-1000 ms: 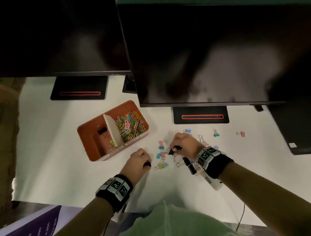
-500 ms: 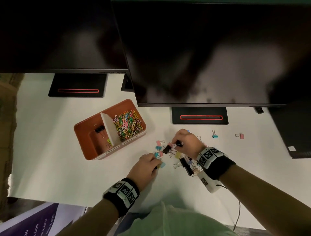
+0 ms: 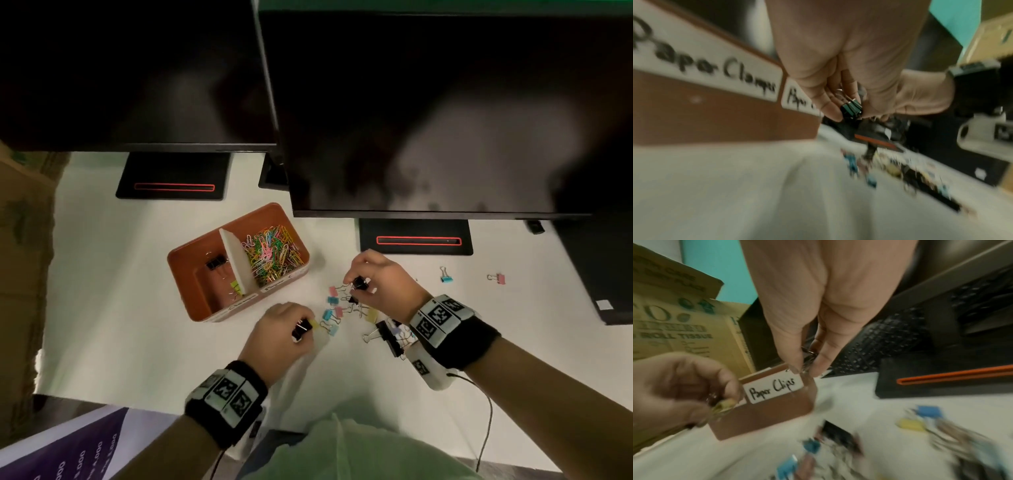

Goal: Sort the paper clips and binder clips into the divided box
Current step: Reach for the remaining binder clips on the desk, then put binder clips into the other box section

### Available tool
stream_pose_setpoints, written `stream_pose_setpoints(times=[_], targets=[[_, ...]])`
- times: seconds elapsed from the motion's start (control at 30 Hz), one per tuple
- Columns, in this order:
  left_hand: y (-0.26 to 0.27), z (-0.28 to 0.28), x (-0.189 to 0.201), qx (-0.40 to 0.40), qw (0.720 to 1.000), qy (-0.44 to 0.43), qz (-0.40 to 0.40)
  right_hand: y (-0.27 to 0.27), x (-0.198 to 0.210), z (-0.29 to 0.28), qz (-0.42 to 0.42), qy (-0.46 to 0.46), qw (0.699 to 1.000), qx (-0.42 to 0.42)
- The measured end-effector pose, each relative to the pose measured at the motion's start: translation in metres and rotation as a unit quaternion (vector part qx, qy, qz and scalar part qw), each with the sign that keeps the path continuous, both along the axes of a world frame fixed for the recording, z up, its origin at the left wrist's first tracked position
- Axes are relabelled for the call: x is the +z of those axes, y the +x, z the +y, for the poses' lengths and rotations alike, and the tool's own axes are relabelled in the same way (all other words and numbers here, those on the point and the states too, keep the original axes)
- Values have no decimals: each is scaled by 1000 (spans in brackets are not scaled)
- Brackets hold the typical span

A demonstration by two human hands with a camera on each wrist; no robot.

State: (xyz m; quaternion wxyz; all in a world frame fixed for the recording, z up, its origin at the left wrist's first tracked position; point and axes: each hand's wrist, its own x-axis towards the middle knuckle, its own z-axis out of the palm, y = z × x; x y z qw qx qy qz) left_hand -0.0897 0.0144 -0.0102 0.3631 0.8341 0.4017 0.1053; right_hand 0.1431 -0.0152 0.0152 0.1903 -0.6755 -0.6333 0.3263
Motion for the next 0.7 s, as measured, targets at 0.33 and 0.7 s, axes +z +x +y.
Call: stream_pose_setpoints(times=[0.33,0.7], targets=[[-90,76,59,227,972,64,-1,-142,42,88,111,94,982,123],[-65,45,70,88,991,65,-73,-57,26,44,58,49,997,14]])
